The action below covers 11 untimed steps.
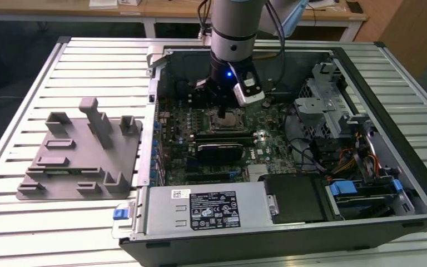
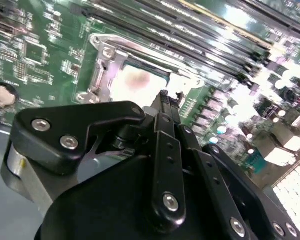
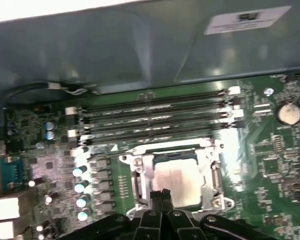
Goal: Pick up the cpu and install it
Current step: 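Close the cpu cover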
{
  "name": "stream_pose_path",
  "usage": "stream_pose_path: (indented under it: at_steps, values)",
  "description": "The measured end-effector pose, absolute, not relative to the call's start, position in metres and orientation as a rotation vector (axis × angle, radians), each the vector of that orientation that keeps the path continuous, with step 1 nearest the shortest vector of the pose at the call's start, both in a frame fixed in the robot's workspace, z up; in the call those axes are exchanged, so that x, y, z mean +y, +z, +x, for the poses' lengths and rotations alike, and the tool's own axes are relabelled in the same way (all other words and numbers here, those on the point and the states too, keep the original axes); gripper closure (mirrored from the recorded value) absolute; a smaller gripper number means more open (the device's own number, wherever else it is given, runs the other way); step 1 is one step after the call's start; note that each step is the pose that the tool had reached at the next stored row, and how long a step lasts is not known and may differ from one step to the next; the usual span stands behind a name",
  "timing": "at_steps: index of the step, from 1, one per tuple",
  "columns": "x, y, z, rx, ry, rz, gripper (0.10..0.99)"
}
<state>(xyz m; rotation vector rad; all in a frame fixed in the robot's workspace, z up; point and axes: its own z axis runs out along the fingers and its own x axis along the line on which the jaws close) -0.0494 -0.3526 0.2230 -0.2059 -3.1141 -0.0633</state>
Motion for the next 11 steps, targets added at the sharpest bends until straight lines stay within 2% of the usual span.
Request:
stream_pose_path:
  at_steps: [11]
  values:
    - [-0.353,0.23,-0.036,-3.115,-0.065,-0.206,0.98]
